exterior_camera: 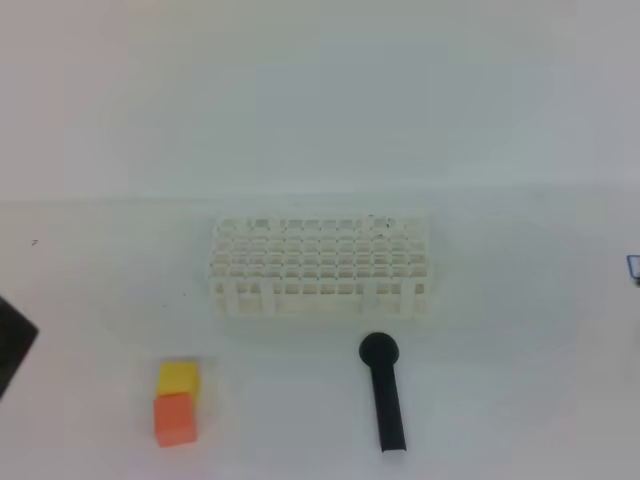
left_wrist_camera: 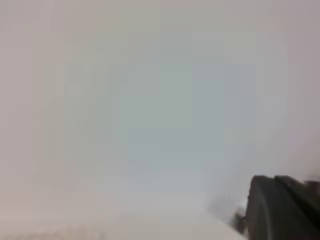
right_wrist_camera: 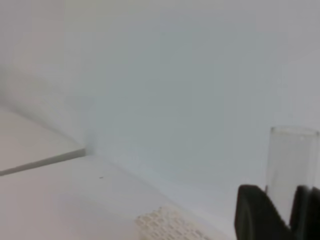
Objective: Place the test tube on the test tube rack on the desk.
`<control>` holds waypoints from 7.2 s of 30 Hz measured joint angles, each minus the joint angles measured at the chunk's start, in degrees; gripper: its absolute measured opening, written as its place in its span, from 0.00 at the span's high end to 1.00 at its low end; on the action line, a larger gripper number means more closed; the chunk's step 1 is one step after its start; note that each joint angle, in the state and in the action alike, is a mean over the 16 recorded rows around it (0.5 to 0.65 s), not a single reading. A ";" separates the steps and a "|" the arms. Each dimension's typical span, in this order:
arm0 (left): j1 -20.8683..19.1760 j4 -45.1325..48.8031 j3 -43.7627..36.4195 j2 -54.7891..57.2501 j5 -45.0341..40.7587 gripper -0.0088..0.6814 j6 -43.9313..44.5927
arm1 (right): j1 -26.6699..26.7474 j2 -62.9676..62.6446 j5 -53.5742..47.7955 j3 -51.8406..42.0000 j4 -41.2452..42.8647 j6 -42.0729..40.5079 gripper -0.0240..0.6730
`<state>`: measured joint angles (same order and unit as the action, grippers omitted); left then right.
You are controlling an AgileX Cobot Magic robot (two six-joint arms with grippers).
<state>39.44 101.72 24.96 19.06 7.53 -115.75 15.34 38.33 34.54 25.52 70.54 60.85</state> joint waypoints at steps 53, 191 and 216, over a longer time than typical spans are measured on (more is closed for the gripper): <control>0.00 0.10 -13.81 -3.98 -26.27 0.99 2.70 | 28.52 94.55 11.05 66.60 -59.05 -55.47 0.78; 0.00 0.10 -13.81 -3.98 -23.25 0.99 1.84 | 29.20 94.51 -5.75 75.05 -48.93 -49.17 0.79; 0.00 0.10 -13.81 -3.98 -23.25 0.99 1.84 | 29.20 95.46 10.63 67.55 -60.18 -57.57 0.77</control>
<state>39.44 101.82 11.15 15.07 -15.72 -113.91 44.54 133.79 45.17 93.06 10.36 3.28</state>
